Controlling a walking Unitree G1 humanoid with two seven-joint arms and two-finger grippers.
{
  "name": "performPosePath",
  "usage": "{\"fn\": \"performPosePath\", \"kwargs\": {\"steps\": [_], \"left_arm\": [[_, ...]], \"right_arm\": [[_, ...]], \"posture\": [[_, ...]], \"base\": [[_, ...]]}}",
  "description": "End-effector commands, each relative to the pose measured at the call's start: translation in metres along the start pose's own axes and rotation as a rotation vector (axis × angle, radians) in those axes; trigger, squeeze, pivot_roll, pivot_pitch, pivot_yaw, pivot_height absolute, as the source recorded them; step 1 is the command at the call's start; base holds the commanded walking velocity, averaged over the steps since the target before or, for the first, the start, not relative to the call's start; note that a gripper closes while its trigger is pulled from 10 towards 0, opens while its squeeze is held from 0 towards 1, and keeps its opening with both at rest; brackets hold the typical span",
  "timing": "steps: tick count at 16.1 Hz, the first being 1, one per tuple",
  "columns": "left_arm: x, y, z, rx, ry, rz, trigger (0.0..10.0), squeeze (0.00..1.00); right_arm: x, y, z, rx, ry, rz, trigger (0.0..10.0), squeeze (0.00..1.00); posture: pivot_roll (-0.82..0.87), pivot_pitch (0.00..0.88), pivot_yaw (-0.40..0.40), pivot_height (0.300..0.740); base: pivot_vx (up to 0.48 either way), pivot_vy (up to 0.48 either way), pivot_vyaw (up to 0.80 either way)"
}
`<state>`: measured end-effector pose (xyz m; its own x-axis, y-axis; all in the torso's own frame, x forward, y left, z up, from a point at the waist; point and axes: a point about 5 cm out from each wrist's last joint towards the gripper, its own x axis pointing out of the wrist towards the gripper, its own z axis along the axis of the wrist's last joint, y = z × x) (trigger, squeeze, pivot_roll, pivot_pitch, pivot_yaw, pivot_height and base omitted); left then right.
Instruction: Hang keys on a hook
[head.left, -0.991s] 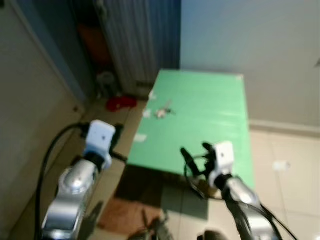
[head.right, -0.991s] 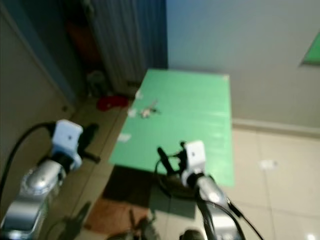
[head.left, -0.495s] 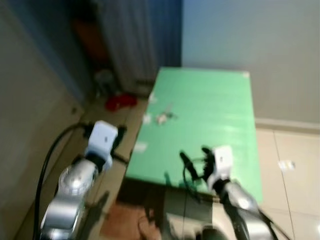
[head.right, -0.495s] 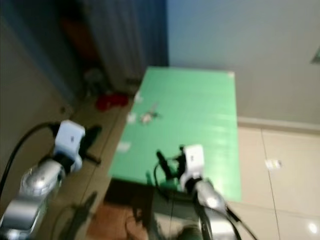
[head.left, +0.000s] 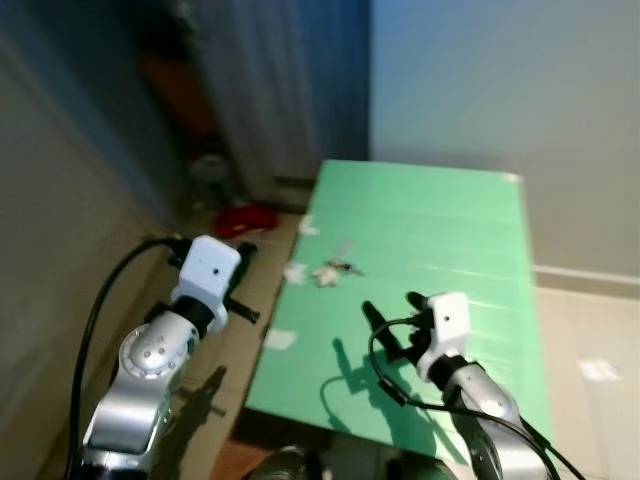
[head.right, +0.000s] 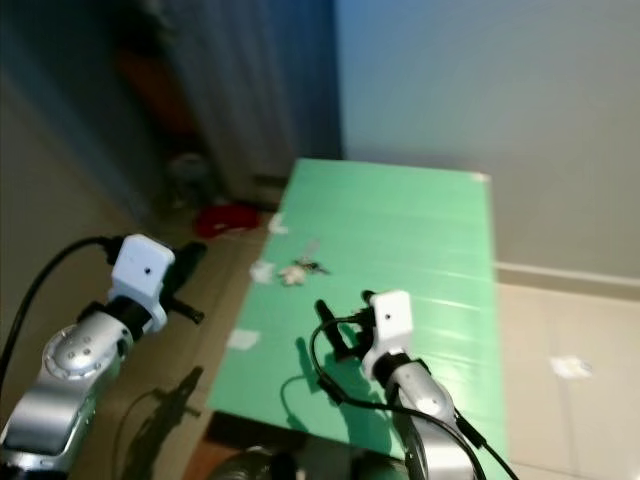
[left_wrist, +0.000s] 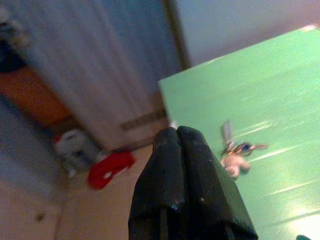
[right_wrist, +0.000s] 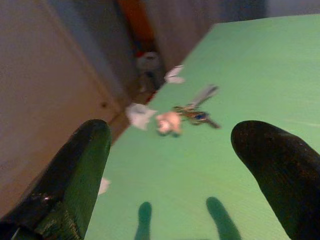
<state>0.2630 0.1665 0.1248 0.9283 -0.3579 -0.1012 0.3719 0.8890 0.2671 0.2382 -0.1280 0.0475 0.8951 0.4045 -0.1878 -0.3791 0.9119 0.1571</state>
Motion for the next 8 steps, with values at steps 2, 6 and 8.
{"fn": "performPosePath", "kwargs": {"steps": [2, 6, 8], "left_arm": [[-0.0006, 0.0020, -0.0057, 0.027, 0.043, -0.017, 10.0, 0.00], [0.0038, 0.0098, -0.0019, 0.017, 0.025, -0.029, 10.0, 0.00], [0.0044, 0.0090, -0.0002, 0.000, 0.015, -0.042, 10.0, 0.00]], "right_arm": [[-0.0043, -0.0002, -0.0041, 0.009, 0.012, -0.011, 10.0, 0.00], [-0.0056, 0.0017, -0.0047, 0.013, 0.012, -0.017, 10.0, 0.00], [-0.0067, 0.0008, -0.0043, 0.012, 0.009, -0.022, 10.0, 0.00]], "posture": [[-0.13, 0.131, 0.159, 0.736], [-0.13, 0.132, 0.168, 0.736], [-0.14, 0.133, 0.169, 0.736]], "base": [[0.000, 0.000, 0.00], [0.000, 0.000, 0.00], [0.356, 0.321, 0.00]]}}
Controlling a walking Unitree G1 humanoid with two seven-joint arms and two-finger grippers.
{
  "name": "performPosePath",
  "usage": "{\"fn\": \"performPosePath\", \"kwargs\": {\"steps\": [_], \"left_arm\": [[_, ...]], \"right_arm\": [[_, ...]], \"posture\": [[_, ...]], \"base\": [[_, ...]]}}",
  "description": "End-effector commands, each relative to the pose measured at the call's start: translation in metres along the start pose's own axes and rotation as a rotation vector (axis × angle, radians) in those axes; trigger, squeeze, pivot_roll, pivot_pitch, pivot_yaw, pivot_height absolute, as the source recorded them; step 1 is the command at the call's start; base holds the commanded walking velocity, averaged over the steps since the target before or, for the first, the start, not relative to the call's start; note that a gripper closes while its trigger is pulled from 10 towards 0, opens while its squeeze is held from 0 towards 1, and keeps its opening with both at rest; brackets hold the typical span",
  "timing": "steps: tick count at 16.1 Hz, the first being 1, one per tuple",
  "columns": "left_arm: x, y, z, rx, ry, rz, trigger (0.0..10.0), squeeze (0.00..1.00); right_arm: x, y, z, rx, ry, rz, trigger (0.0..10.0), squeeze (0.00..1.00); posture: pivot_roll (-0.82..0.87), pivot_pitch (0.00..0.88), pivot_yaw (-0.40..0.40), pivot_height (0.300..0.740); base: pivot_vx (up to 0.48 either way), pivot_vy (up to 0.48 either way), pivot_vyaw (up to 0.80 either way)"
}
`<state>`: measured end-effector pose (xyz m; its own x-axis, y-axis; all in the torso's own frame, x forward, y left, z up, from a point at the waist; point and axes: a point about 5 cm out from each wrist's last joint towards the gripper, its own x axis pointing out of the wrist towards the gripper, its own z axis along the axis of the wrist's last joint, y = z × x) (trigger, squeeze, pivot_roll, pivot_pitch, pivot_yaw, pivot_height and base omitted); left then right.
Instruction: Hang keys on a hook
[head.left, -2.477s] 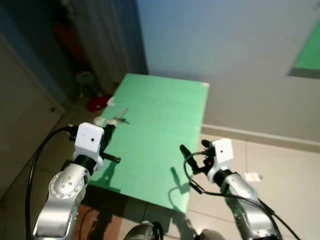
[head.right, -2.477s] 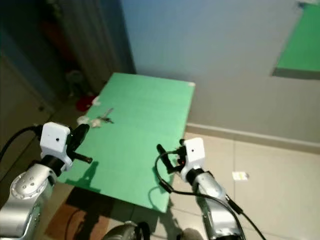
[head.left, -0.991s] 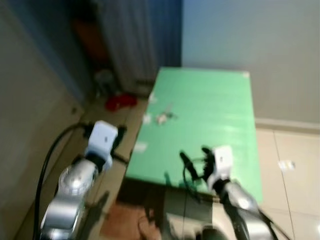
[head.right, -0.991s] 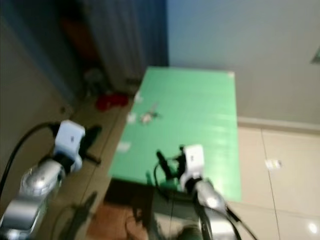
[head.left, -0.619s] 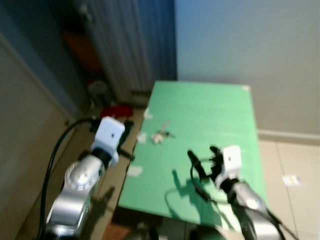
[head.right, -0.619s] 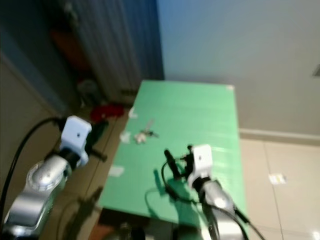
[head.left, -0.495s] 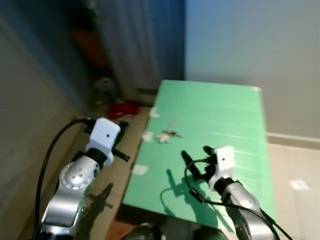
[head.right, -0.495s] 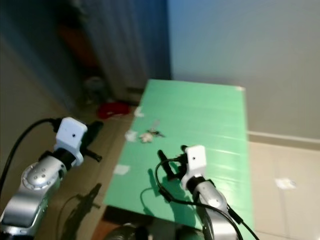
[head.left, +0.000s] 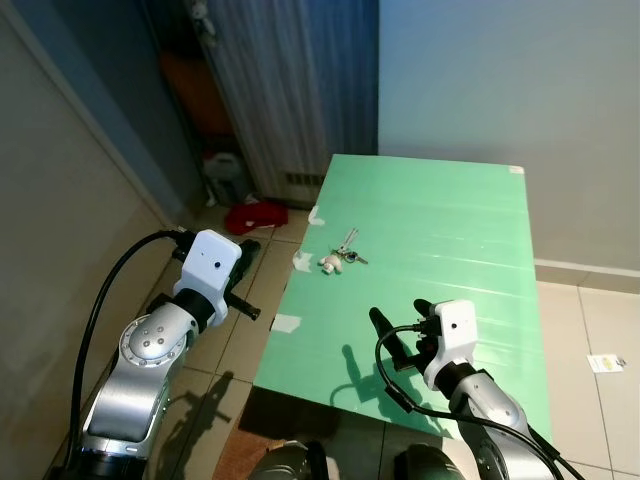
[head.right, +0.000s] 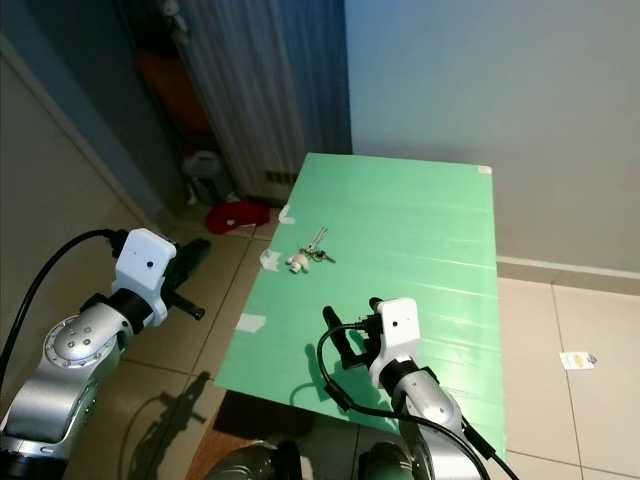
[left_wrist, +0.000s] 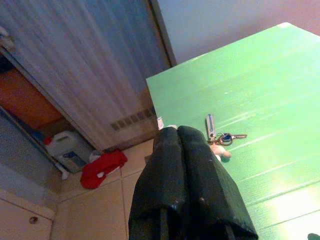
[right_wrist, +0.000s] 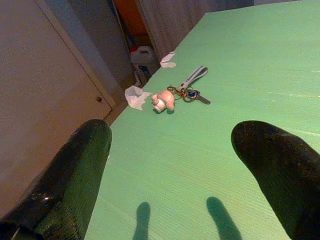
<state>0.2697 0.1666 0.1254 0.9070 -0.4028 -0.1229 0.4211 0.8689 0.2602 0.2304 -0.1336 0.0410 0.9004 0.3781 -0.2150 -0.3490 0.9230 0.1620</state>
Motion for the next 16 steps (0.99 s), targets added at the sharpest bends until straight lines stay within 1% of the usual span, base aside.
{"fn": "performPosePath", "kwargs": {"steps": [1, 4, 5, 7, 13, 16], "left_arm": [[-0.0017, 0.0041, -0.0007, -0.005, 0.004, 0.000, 10.0, 0.00], [-0.0031, 0.0011, -0.0020, -0.018, 0.005, -0.011, 10.0, 0.00], [-0.0039, 0.0014, -0.0036, -0.010, 0.012, 0.000, 10.0, 0.00], [-0.0039, 0.0018, -0.0054, 0.006, 0.021, 0.016, 10.0, 0.00], [-0.0028, -0.0012, -0.0049, 0.016, 0.016, -0.001, 10.0, 0.00], [-0.0038, -0.0004, -0.0065, 0.000, 0.020, -0.009, 10.0, 0.00]], "right_arm": [[0.0006, 0.0036, 0.0035, -0.006, -0.013, 0.007, 10.0, 0.00], [-0.0012, 0.0029, 0.0028, -0.010, -0.010, 0.007, 10.0, 0.00], [-0.0017, 0.0026, 0.0025, -0.010, -0.007, 0.009, 10.0, 0.00], [-0.0017, 0.0020, 0.0021, -0.011, -0.003, 0.010, 10.0, 0.00], [0.0007, 0.0017, 0.0022, -0.014, 0.000, 0.017, 10.0, 0.00], [0.0010, 0.0027, 0.0017, -0.012, 0.002, 0.019, 10.0, 0.00]], "posture": [[-0.14, 0.134, 0.167, 0.736], [-0.14, 0.139, 0.164, 0.736], [-0.14, 0.141, 0.161, 0.736], [-0.14, 0.140, 0.158, 0.736], [-0.14, 0.131, 0.156, 0.736], [-0.13, 0.126, 0.161, 0.736]], "base": [[0.382, 0.289, 0.00], [0.385, 0.284, 0.00], [0.364, 0.315, 0.00], [0.000, 0.000, 0.00], [0.000, 0.000, 0.00], [0.000, 0.000, 0.00]]}}
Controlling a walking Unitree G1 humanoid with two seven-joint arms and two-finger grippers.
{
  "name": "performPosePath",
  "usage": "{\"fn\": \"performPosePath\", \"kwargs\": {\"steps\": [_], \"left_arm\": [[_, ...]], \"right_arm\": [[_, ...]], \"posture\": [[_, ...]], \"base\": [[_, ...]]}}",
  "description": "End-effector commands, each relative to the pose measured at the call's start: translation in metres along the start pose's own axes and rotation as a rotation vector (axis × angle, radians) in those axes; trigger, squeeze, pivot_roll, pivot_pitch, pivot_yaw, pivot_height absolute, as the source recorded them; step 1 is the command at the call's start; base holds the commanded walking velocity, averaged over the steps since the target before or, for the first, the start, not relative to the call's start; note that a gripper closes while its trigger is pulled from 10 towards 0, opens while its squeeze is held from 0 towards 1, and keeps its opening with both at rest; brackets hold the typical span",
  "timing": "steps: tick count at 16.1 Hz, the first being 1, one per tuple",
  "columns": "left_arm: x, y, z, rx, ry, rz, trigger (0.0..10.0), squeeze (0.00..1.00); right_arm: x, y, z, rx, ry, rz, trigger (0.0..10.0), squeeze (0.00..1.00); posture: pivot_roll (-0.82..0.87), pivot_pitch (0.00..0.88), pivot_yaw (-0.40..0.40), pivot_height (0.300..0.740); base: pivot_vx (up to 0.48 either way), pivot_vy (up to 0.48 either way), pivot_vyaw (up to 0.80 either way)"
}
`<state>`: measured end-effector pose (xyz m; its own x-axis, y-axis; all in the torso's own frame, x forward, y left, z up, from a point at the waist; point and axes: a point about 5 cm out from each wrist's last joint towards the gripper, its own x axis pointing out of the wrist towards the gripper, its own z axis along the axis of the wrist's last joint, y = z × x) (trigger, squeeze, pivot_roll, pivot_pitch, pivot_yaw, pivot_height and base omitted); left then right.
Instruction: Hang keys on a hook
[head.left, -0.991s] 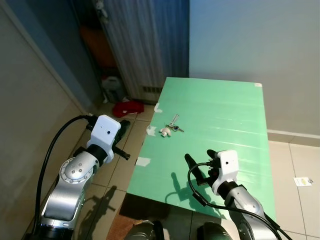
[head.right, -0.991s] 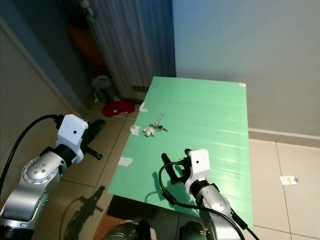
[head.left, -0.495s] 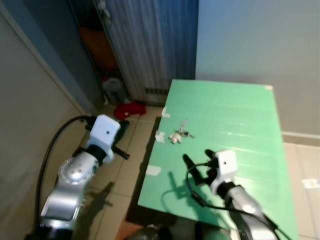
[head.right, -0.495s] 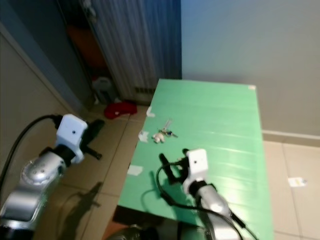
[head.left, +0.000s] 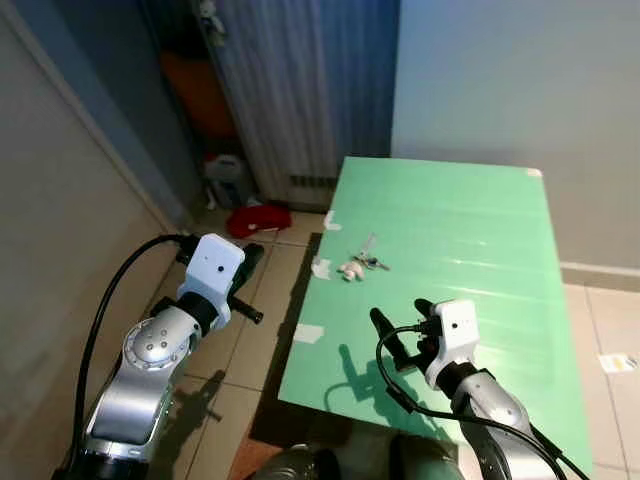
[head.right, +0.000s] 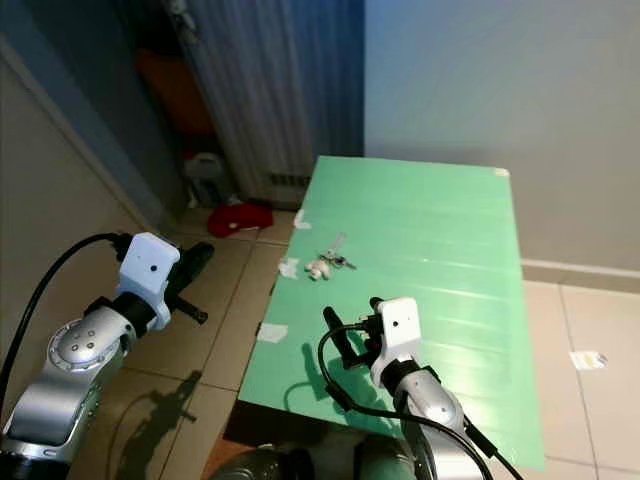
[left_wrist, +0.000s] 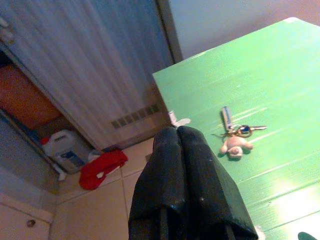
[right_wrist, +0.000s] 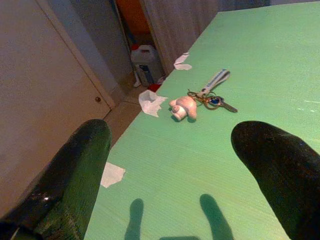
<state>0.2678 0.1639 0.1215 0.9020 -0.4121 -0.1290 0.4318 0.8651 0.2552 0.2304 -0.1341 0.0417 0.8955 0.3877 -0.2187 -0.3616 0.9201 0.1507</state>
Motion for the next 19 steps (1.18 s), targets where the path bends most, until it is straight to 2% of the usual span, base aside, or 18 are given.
{"fn": "performPosePath", "kwargs": {"steps": [1, 4, 6, 16, 19], "left_arm": [[-0.0040, 0.0048, -0.0045, -0.001, 0.021, 0.005, 10.0, 0.00], [-0.0017, 0.0044, -0.0053, 0.001, 0.028, -0.003, 10.0, 0.00], [0.0007, 0.0015, -0.0032, -0.027, 0.007, -0.029, 10.0, 0.00], [0.0038, -0.0018, -0.0044, -0.001, 0.024, -0.041, 10.0, 0.00], [0.0055, 0.0021, -0.0074, 0.038, 0.047, -0.004, 10.0, 0.00]], "right_arm": [[0.0013, 0.0031, 0.0006, 0.004, -0.004, 0.008, 10.0, 0.00], [0.0010, 0.0036, 0.0000, 0.006, -0.005, 0.008, 10.0, 0.00], [0.0010, 0.0035, 0.0009, 0.010, -0.004, 0.014, 10.0, 0.00], [0.0003, 0.0043, 0.0009, 0.000, -0.004, 0.013, 10.0, 0.00], [0.0000, 0.0036, 0.0013, -0.002, -0.006, 0.009, 10.0, 0.00]], "posture": [[-0.13, 0.124, 0.163, 0.736], [-0.14, 0.116, 0.166, 0.736], [-0.15, 0.111, 0.163, 0.736], [-0.15, 0.120, 0.162, 0.736], [-0.15, 0.124, 0.163, 0.736]], "base": [[0.000, 0.000, 0.00], [0.000, 0.000, 0.00], [0.000, 0.480, 0.00], [0.000, 0.479, -0.04], [0.000, 0.000, 0.00]]}}
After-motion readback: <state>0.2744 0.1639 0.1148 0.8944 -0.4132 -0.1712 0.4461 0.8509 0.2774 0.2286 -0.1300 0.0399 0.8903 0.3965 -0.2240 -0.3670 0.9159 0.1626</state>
